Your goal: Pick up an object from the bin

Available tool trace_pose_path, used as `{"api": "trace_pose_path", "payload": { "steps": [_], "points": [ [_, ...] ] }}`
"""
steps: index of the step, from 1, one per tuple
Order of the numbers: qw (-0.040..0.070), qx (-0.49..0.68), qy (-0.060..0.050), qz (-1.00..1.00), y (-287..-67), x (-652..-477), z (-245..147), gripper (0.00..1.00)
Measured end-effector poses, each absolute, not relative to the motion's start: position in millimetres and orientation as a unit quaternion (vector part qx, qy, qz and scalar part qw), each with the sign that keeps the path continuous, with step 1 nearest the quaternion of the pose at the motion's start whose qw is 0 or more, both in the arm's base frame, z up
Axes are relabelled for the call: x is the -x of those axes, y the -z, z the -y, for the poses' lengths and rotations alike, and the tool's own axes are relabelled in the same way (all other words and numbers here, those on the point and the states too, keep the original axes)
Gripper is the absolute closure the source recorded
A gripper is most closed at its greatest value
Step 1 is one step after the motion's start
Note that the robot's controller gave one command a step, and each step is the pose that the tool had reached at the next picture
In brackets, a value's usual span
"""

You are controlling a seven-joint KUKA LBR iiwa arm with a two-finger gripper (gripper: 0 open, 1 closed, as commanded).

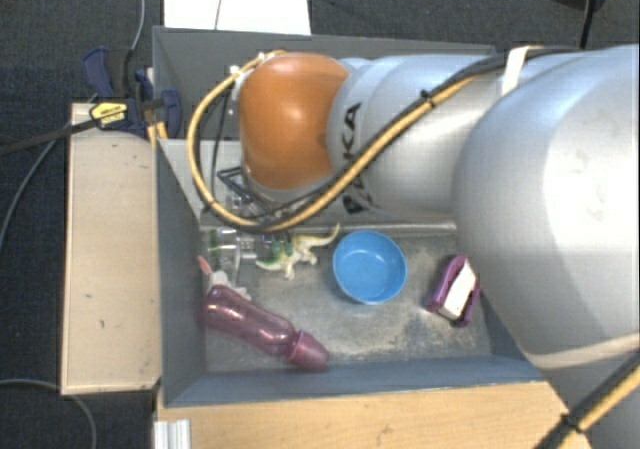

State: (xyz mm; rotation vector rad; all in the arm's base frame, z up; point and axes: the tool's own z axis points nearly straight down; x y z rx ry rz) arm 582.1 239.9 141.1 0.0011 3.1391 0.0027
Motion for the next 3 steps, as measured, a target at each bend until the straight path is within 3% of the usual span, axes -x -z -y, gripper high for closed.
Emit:
{"api": "trace_pose_path", "payload": {
  "steps": [2, 3],
  "points": [
    [0.002, 0.011, -0.001, -1.0, -86, -575.2, -182, 0.0],
    [0.002, 0.097, -0.002, -0.995, -76, -570.0, -197, 1.0]
  ]
}}
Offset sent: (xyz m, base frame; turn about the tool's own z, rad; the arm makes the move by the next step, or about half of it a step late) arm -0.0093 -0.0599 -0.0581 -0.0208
